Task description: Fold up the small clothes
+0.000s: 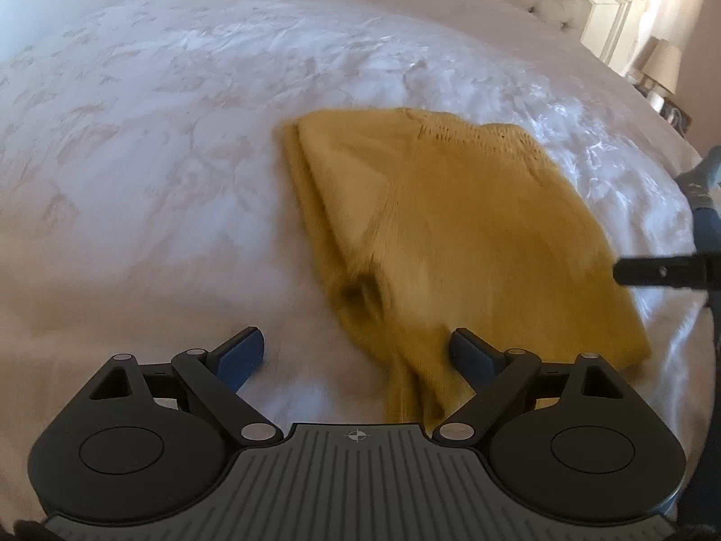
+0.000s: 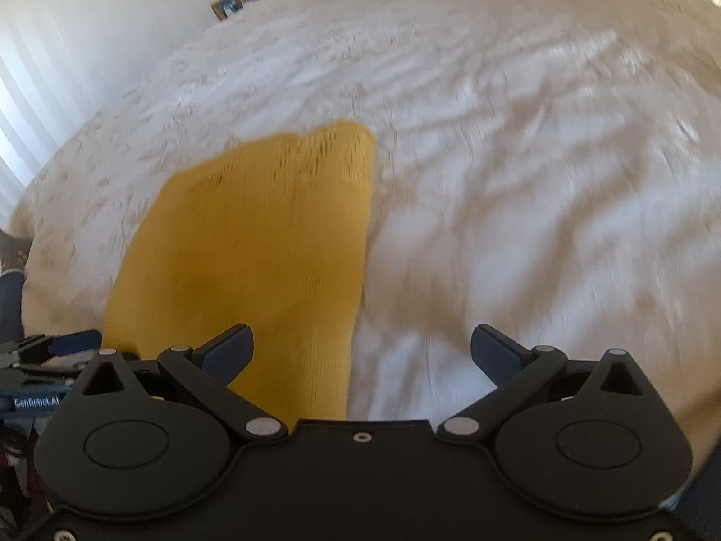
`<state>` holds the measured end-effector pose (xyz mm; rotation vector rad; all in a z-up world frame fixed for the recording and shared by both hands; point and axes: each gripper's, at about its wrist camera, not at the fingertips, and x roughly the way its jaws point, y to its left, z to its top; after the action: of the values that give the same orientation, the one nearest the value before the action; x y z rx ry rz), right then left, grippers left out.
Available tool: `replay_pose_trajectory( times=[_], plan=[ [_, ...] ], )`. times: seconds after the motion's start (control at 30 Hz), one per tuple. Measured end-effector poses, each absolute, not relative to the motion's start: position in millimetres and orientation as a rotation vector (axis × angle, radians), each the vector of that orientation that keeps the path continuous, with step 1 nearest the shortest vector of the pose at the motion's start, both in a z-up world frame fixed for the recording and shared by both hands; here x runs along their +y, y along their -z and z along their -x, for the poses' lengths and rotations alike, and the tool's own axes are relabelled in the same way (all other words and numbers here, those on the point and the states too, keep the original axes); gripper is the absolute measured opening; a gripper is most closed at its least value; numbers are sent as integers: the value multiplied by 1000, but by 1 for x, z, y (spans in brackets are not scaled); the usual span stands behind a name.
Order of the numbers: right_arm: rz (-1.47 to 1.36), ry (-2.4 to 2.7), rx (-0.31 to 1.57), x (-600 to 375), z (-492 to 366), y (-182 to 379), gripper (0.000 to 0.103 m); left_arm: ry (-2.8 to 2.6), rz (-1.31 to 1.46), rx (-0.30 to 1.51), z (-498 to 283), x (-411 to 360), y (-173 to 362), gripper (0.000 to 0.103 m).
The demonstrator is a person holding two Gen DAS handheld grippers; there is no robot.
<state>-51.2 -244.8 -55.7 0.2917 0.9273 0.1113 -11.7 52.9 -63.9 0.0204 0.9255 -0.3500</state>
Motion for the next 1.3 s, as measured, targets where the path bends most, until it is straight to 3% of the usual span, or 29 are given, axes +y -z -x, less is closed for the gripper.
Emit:
replay_pose_trajectory(
  times=[0.23,0.43,0.6,1.3],
  plan=[
    [-239,-118,1015,-233,81,65,102,329,4,928,30,56,65,91],
    [-234,-153,899,-227,98,39,102,341,-7,875,46,47,43,91],
    [-159,-137,820,-214,102,18,102,323,-10,833,56,33,25,103],
    [-222,-105,854,-219,112,14,102,166,-101,929,61,5,12,102]
  ],
)
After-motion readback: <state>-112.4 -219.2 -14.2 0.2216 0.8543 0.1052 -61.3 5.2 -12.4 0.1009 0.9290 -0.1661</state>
